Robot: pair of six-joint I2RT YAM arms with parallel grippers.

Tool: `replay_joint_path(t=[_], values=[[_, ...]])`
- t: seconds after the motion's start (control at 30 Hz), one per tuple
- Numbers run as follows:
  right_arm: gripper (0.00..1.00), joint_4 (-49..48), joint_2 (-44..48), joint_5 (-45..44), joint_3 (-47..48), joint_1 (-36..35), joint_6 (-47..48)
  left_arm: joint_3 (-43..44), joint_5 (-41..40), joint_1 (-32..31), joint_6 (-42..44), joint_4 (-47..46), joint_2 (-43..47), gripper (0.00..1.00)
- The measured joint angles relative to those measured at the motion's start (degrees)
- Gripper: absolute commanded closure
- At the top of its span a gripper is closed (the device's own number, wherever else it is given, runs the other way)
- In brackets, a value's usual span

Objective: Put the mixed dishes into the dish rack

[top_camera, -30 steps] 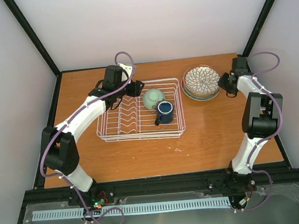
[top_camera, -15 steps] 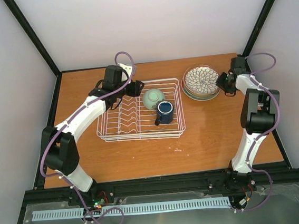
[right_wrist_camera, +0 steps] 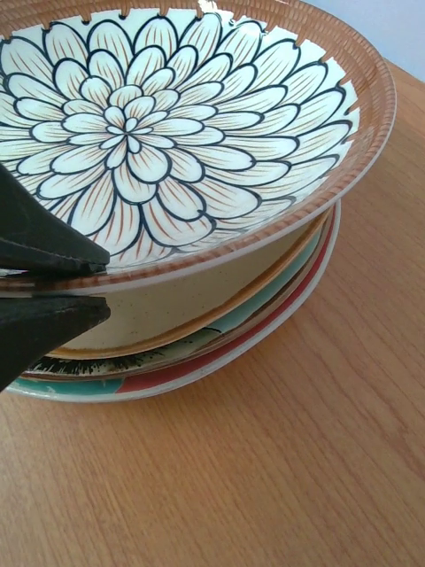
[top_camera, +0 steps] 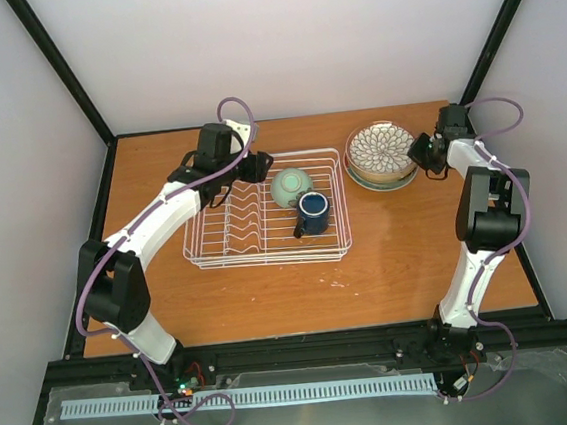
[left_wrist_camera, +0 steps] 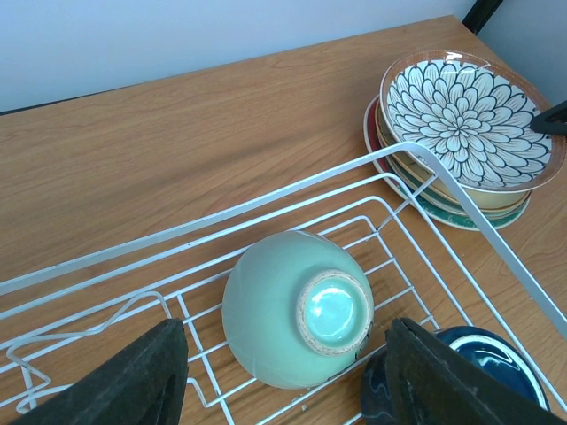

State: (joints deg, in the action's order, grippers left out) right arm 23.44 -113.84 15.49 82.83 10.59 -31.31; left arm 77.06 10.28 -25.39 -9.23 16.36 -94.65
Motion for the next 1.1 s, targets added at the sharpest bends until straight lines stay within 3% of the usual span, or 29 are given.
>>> replay_joint_path(t=[0.27, 0.63, 0.87, 1.1], values=[[0.97, -1.4, 1.1, 0.6, -1.4, 0.0, -0.1, 0.0, -0.1, 0.0, 0.0, 0.0, 0.0, 0.39], [0.97, -10.2, 9.4, 6.0, -14.7, 2.7, -2.8, 0.8, 2.6, 0.0, -0.1, -0.1, -0.6, 0.39], [0.97, -21.9, 9.5, 12.8, -21.4, 4.5, -7.6, 2.5, 3.5, 0.0, 0.0, -0.2, -1.7, 0.39], [0.97, -41.4, 8.2, 20.9, -28.2, 4.6, -17.8, 4.9, 5.0, 0.0, 0.0, -0.4, -3.8, 0.37]])
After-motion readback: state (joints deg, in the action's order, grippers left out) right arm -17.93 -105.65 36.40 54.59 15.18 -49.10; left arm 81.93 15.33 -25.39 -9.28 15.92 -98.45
